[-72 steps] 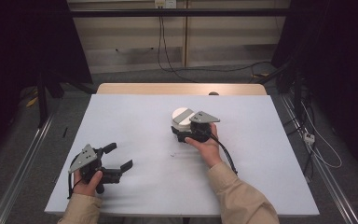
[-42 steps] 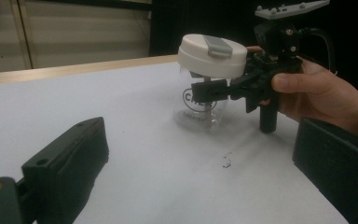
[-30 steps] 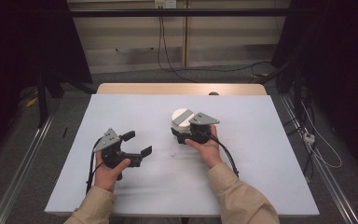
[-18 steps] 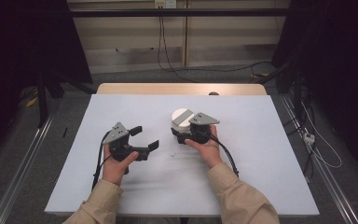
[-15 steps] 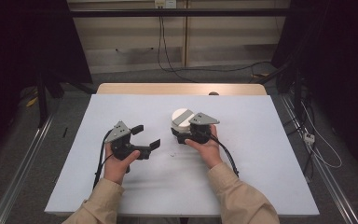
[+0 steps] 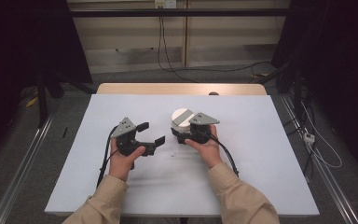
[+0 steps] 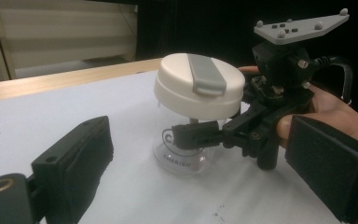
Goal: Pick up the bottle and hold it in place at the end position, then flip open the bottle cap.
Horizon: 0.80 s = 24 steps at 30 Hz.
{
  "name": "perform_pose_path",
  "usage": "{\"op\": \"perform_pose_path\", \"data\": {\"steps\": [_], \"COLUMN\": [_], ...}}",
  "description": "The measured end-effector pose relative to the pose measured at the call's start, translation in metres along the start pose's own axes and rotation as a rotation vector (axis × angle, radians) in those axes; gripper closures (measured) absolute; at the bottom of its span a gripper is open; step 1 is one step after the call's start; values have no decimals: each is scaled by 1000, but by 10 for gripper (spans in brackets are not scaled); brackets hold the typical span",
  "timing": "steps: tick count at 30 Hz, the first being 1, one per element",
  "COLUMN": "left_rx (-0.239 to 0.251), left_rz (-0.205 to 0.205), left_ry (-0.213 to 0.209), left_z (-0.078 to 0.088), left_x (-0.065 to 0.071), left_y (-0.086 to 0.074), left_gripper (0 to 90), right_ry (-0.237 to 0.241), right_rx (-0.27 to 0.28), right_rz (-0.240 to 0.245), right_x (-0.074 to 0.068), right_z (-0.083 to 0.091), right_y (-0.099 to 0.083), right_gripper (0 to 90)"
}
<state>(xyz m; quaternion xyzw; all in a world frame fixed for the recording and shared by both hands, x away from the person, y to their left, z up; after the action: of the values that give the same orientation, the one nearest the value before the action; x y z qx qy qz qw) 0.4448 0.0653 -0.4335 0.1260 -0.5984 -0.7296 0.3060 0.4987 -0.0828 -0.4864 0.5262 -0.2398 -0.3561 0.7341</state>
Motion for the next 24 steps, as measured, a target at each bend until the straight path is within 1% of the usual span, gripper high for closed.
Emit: {"op": "perform_pose_path", "data": {"steps": [3, 5, 10, 14, 16, 19, 22, 24], "left_rx": [-2, 2, -4, -15, -19, -14, -25, -27], "left_rz": [-3, 5, 2, -16, -9, -19, -27, -28], "left_ry": [-2, -2, 0, 3, -3, 0, -5, -6], "left_z": [-1, -2, -5, -8, -10, -11, -14, -16], "left_x": [0, 0, -1, -1, 0, 0, 0, 1], "left_y": [0, 0, 1, 2, 2, 3, 4, 4], "left_gripper": [77, 78, 84, 106, 138, 207, 309, 334], "right_ry": [0, 0, -1, -1, -2, -2, -2, -3], "right_rx": [0, 0, -1, -1, -1, 0, -1, -2], "right_rz": [0, 0, 1, 0, 1, 1, 2, 3], "right_x": [0, 0, 0, 0, 0, 0, 0, 0], "right_z": [0, 0, 0, 0, 0, 0, 0, 0], "right_y": [0, 0, 0, 0, 0, 0, 0, 0], "right_gripper": [183, 183, 183, 183, 183, 183, 183, 183]}}
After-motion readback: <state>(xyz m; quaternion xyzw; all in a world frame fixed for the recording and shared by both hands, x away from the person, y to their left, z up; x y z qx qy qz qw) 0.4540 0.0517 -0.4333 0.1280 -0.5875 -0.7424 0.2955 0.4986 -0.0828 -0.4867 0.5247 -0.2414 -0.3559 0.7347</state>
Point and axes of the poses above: each handheld gripper's, and its own axes: z roughly backward along the jaws, y roughly out of its top, x roughly to its right, the point moved 8 cm from there along -z, roughly forward along the jaws, and after that the axes turned 1 degree about y, right-handed, at the moved point
